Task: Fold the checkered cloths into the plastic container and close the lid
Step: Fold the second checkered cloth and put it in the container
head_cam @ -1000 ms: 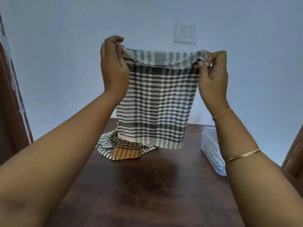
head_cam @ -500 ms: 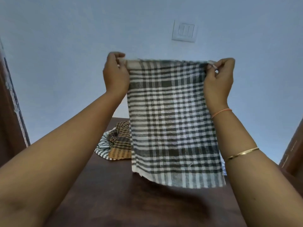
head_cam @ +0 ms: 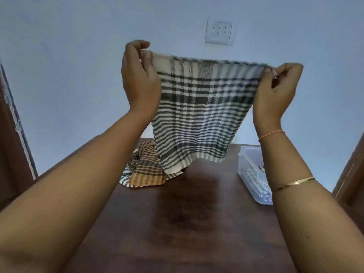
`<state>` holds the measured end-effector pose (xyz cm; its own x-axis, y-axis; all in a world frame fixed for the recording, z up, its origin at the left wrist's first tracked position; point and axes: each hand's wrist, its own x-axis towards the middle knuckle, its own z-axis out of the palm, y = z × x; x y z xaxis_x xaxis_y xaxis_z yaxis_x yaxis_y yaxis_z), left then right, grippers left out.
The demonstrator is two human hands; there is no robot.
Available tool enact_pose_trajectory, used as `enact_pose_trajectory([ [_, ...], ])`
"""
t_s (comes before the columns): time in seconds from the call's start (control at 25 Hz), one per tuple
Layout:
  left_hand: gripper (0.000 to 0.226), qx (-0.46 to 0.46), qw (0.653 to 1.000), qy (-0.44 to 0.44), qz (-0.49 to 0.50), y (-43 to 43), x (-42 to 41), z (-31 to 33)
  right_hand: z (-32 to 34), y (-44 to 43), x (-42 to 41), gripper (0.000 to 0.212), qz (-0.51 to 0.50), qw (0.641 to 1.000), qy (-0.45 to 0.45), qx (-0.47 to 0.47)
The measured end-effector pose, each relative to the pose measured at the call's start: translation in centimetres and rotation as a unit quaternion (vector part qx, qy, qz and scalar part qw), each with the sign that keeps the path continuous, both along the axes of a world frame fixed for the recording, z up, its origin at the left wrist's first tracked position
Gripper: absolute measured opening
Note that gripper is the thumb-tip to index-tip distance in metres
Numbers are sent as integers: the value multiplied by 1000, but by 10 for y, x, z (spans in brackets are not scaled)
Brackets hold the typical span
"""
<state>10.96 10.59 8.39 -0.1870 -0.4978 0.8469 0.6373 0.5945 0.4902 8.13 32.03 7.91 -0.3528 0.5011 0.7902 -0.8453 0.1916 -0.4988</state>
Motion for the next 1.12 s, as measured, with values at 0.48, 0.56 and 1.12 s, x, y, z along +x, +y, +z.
enact_pose_trajectory([
  [0.48, 24, 22, 999, 4, -45, 34, 88, -86, -64, 10, 75, 26, 4, 999, 43, -21],
  [0.56, 22, 15, 998, 18, -56, 39, 101, -89, -58, 10, 89, 27, 5, 998, 62, -27],
  [1.12, 26, -206, 741, -637, -46, 17, 41, -195, -165, 35, 20, 24, 2, 660, -576, 482],
])
